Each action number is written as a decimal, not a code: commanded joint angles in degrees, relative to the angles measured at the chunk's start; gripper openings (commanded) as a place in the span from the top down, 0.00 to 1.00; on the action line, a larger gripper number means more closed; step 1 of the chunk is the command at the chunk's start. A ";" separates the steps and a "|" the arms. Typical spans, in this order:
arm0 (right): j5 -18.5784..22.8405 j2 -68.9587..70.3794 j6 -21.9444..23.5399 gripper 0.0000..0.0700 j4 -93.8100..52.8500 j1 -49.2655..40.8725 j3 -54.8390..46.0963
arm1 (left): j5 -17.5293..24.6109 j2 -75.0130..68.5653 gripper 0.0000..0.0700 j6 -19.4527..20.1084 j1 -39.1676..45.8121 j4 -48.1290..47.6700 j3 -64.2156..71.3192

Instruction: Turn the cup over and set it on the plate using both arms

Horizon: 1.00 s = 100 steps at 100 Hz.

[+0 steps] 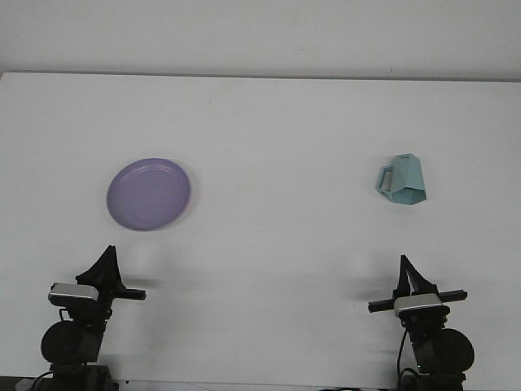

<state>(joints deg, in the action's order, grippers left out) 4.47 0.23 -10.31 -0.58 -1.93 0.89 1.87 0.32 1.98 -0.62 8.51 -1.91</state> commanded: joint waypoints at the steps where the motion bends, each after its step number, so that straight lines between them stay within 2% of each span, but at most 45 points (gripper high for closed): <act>1: 0.00 -0.17 -0.35 1.00 0.61 -0.15 -0.15 | 0.07 -0.13 0.98 -0.28 -0.04 0.59 1.11; 70: 0.00 -0.17 -0.33 1.00 0.63 -0.15 -0.15 | 0.07 -0.13 0.98 -0.42 -0.04 0.50 1.11; 76: 0.20 -0.17 0.92 1.00 1.29 -0.15 -0.15 | 0.07 -0.13 0.98 -1.92 -0.04 0.57 1.11; 87: 0.31 -0.17 5.81 1.00 1.46 -0.35 -0.15 | 0.07 -0.13 0.98 -4.42 -0.04 0.37 1.11; 100: 0.09 -0.17 10.40 1.00 1.46 -0.35 -0.15 | 0.07 -0.13 0.98 -4.70 -0.04 0.48 1.11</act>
<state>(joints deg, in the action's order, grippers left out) 4.67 0.23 -4.84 0.27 -2.20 0.86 1.87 0.32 -1.67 -0.62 8.21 -1.91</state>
